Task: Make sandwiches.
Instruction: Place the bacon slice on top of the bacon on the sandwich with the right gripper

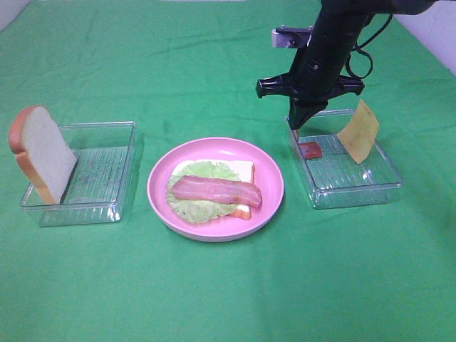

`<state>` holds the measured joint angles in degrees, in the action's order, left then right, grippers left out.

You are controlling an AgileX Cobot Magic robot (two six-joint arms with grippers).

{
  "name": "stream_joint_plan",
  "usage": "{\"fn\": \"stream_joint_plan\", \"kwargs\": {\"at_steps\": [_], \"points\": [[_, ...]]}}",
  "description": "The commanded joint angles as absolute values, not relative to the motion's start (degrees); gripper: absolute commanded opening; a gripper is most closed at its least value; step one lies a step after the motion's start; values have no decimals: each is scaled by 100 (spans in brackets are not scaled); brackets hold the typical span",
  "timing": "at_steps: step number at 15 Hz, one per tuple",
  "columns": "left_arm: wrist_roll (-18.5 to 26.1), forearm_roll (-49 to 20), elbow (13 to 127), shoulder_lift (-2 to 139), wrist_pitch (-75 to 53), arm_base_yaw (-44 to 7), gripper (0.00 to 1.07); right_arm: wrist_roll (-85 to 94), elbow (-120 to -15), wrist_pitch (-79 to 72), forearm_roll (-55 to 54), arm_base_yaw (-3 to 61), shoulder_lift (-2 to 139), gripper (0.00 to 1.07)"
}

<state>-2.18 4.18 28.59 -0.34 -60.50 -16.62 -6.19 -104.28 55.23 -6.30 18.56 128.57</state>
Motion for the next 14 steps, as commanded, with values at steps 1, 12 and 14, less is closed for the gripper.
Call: {"fn": "stream_joint_plan", "kwargs": {"at_steps": [1, 12, 14], "points": [[-241, 418, 2848, -149, -5976, -1684, 84, -653, -10456, 5638, -544, 1851, 12519, 0], [-241, 418, 2848, -149, -5976, -1684, 84, 355, -10147, 6400, -2378, 1874, 10720, 0], [-241, 418, 2848, -149, -5976, -1684, 84, 716, -9700, 6211, -3329, 1874, 10628, 0]]}}
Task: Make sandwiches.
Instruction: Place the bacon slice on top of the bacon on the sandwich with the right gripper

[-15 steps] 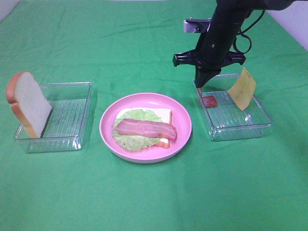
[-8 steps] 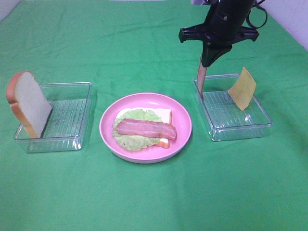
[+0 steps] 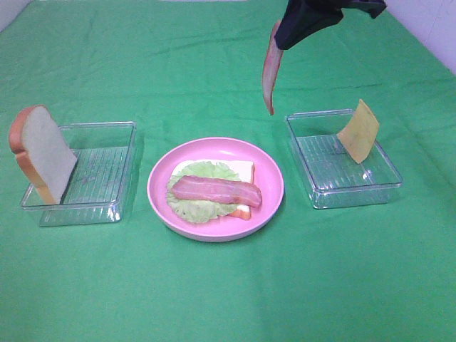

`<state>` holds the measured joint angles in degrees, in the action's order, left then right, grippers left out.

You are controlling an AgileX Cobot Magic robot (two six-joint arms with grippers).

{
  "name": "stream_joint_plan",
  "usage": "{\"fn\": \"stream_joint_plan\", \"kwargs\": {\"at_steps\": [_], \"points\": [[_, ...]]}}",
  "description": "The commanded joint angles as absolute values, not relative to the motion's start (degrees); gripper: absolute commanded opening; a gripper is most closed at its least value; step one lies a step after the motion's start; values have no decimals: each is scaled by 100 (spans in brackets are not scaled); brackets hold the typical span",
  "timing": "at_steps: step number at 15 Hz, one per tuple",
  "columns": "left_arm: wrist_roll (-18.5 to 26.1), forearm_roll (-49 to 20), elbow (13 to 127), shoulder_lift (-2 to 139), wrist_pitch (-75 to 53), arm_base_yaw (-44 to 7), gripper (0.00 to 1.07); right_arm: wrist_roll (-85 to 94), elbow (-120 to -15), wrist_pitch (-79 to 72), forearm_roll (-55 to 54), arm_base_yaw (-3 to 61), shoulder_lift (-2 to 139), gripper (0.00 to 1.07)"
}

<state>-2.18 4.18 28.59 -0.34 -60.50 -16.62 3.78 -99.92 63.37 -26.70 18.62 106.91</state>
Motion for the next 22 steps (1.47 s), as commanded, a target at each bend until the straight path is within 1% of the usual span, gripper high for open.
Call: {"fn": "stream_joint_plan", "kwargs": {"at_steps": [1, 3, 6, 9, 14, 15, 16, 18, 22], "points": [[-241, 418, 2848, -149, -5976, -1684, 84, 985, -9425, 6096, -3782, 1874, 10628, 0], [-241, 418, 2848, -149, -5976, -1684, 84, 1329, -8904, 5798, -4435, 1874, 10628, 0], [-241, 418, 2848, -149, -5976, -1684, 84, 1581, -8262, 5334, -4841, 1874, 10651, 0], [-241, 418, 2848, -149, -5976, -1684, 84, 1650, -7970, 5053, -5088, 1942, 10697, 0], [-241, 418, 2848, -149, -5976, -1684, 84, 1885, -7947, 4183, -5455, 2618, 10777, 0], [-241, 418, 2848, -149, -5976, -1684, 84, 1885, -7947, 3827, -5477, 2802, 10817, 0], [-241, 418, 2848, -149, -5976, -1684, 84, 1885, -7953, 3254, -5592, 3128, 10921, 0], [-241, 418, 2848, -149, -5976, -1684, 84, 1885, -7953, 3060, -5821, 3203, 11087, 0], [-241, 424, 2848, -149, -5976, -1684, 84, 2057, -7953, 3151, -6337, 3203, 11499, 0]]}}
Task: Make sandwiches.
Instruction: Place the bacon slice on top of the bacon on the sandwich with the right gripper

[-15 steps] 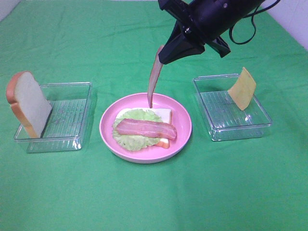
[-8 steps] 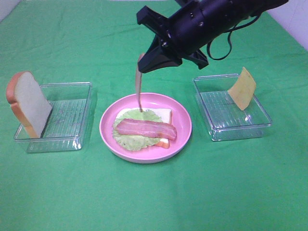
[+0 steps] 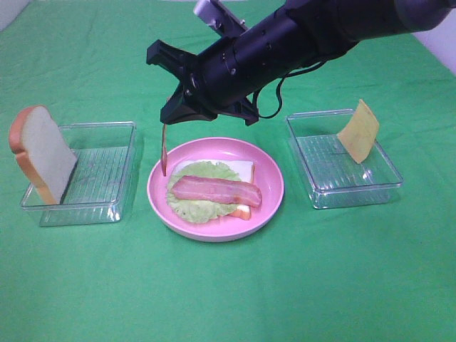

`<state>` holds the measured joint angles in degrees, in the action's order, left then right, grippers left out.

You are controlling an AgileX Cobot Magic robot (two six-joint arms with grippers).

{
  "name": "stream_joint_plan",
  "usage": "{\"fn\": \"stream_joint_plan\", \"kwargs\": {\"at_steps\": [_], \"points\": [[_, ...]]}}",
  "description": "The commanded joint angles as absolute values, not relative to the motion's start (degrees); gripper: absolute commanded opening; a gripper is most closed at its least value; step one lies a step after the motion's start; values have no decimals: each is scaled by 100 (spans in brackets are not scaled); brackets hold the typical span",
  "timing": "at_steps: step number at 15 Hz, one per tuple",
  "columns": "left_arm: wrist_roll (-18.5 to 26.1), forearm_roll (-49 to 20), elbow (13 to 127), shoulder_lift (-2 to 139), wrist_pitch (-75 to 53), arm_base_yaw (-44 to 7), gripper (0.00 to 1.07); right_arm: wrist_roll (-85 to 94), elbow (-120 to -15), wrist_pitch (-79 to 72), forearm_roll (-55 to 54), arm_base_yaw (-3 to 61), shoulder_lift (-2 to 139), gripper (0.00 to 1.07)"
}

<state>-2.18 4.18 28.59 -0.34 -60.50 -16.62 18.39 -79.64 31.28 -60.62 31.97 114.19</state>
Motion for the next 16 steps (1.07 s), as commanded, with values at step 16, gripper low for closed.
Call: {"fn": "stream_joint_plan", "kwargs": {"at_steps": [16], "points": [[-241, 424, 2848, -149, -5976, -1684, 84, -115, -7953, 3128, -2441, 3174, 11585, 0]]}}
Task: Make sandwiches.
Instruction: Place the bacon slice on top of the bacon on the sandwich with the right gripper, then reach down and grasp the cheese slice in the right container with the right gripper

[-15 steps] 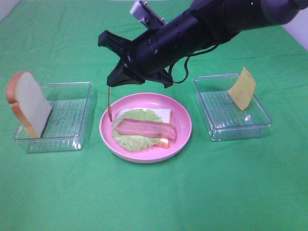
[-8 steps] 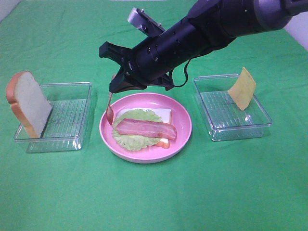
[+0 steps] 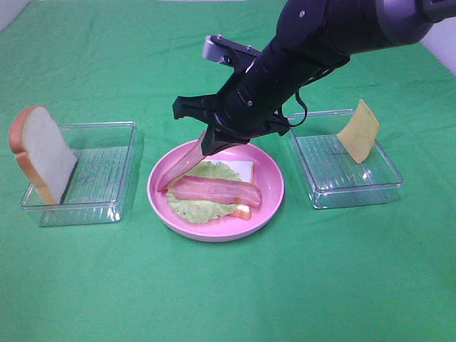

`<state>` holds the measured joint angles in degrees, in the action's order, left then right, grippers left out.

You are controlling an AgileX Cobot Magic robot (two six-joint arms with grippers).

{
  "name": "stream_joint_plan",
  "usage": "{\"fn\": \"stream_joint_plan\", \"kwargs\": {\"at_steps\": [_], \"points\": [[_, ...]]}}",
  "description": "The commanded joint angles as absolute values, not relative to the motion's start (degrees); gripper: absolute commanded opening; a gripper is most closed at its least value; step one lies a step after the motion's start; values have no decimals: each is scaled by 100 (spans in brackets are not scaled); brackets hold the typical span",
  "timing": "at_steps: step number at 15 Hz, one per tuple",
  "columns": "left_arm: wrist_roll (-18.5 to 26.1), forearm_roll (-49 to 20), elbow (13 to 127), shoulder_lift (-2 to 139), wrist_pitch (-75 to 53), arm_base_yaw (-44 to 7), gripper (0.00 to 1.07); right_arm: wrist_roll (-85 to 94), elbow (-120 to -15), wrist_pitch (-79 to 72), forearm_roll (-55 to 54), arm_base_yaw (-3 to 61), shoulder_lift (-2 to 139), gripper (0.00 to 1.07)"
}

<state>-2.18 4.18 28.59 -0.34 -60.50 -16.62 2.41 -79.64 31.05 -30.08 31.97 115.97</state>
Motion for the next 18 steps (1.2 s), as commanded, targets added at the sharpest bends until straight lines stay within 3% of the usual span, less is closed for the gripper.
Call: {"fn": "stream_joint_plan", "kwargs": {"at_steps": [1, 7, 9, 11, 12, 13, 18], "points": [[-241, 424, 2848, -149, -5976, -1684, 84, -332, -7953, 3174, -2154, 3174, 11585, 0], [-241, 424, 2848, -149, -5976, -1684, 84, -602, -7953, 3272, -1547, 3174, 11585, 1], [-241, 424, 2848, -149, -5976, -1684, 84, -745, -7953, 3317, -1387, 3174, 11585, 10], [-241, 424, 2848, -149, -5976, -1684, 84, -848, -7953, 3369, -1226, 3174, 11585, 27], [-241, 424, 2848, -149, -5976, -1684, 84, -848, -7953, 3449, -1226, 3174, 11585, 54], [-241, 424, 2848, -149, -5976, -1684, 84, -854, -7953, 3478, -1226, 3174, 11585, 62], [-241, 424, 2848, -149, -5976, -1684, 84, -882, -8130, 3999, -1020, 3111, 11178, 64]]}}
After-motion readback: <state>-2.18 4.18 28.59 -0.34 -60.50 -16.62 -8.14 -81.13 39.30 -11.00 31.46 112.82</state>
